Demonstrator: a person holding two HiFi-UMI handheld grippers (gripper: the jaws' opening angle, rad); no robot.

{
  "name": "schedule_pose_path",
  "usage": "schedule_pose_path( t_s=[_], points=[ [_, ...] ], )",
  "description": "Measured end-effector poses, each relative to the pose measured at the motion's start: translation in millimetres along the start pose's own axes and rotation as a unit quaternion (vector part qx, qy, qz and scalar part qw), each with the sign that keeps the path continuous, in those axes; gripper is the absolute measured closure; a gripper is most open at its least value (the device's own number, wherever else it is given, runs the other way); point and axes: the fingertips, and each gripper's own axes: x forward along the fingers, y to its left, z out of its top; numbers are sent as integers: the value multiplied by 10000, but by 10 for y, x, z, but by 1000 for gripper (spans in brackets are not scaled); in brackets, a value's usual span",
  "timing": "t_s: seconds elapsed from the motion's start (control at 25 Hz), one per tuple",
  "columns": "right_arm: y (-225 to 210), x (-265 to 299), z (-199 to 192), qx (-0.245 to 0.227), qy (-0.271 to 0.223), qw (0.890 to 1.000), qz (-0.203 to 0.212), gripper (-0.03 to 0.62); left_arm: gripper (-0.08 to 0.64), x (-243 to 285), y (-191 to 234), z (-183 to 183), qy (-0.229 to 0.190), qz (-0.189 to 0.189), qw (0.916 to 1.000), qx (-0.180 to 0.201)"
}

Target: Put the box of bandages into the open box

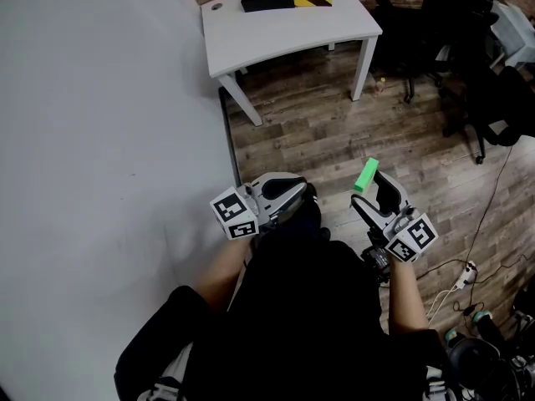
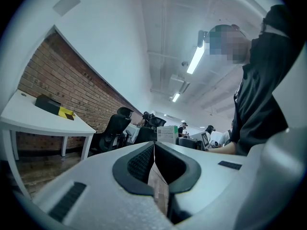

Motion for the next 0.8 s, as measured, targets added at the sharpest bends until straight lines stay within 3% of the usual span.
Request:
schedule_pose_path(
  t_s=[0.48,0.8],
  points=[
    [-724,748,203,0,238,9997,12,261,543,231,1027,291,-170,169,9995,-204],
    [-1539,1449,426,20,433,9989,-186,261,543,553,2145,622,-318,143,9988,-356]
  ],
)
